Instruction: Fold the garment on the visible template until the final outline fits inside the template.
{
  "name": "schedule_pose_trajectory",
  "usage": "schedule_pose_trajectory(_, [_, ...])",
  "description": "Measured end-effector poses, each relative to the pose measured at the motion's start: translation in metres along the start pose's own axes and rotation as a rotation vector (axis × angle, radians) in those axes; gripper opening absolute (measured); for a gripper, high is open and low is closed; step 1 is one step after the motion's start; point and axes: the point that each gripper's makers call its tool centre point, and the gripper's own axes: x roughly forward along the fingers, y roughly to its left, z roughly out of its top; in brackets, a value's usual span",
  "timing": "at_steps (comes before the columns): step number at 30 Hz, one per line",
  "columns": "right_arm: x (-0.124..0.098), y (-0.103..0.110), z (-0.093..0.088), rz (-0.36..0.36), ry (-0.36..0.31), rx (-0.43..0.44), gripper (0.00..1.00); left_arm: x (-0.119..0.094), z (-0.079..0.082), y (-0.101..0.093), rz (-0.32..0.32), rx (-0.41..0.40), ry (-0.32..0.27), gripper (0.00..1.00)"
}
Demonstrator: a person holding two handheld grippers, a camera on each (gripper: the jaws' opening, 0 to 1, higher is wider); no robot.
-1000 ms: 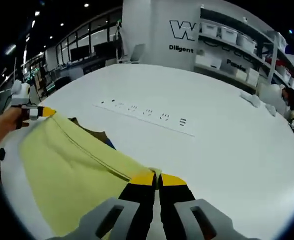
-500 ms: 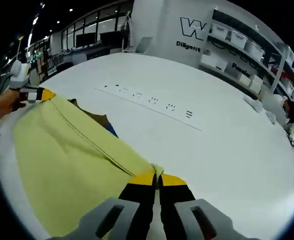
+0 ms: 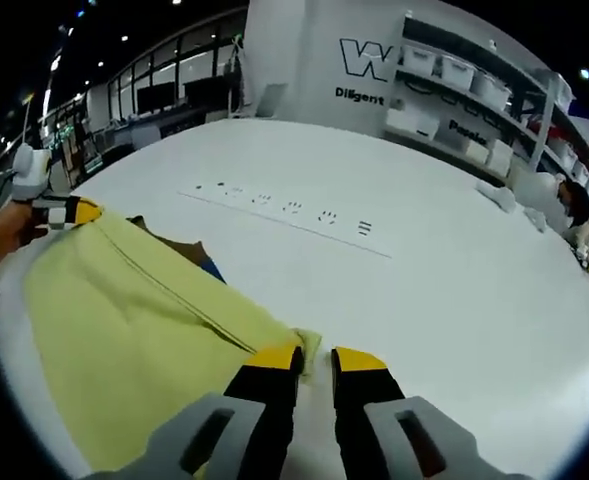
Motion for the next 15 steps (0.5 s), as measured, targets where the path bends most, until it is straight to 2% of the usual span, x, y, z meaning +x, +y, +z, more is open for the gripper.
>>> schedule_pose_trajectory(7, [-0.002,-0.005,0.001,-0.013,-0.008,0.018,0.19,0.000,0.001,0.005,0.005,-0.018,0.000,0.16])
schedule_pose_trajectory(15, [-0.007,-0.015,0.004,-0.036,-0.030,0.047,0.19,-0.002,0.003,0.006,0.007,-0.019,-0.007,0.16])
